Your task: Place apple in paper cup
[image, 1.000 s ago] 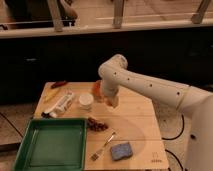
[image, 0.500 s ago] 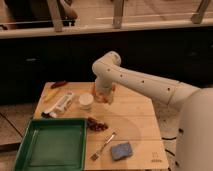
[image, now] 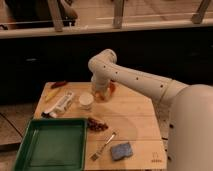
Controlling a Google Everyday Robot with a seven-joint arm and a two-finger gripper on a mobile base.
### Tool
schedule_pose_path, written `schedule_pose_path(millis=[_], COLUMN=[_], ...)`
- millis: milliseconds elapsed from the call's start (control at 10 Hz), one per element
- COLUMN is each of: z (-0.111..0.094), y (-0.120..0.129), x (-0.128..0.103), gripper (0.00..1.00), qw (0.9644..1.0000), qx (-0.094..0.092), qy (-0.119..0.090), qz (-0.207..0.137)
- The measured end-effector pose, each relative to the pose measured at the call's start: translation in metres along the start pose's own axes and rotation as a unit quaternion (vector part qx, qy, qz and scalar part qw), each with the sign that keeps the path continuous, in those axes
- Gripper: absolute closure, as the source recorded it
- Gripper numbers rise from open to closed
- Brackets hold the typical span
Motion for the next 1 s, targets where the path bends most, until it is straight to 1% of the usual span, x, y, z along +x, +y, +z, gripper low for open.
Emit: schedule_pose_path(millis=[200,400,600,800,1000], z=[0.0,0.001,0.0,0.0,-0.001], y=[-0.005,-0.015,-0.019,-0.028,-0.03], x=[0.003,0.0,0.002,0.0,0.003], gripper=[0.96,0.96,0.96,0.96,0.96], qw=[0.9999,0.9995,0.999,0.9981,0.9972], qx=[-0.002,0.0,0.002,0.003,0.005], qy=[-0.002,-0.007,-0.01,-0.013,-0.014], qz=[-0.014,-0.03,-0.044,-0.059,-0.073])
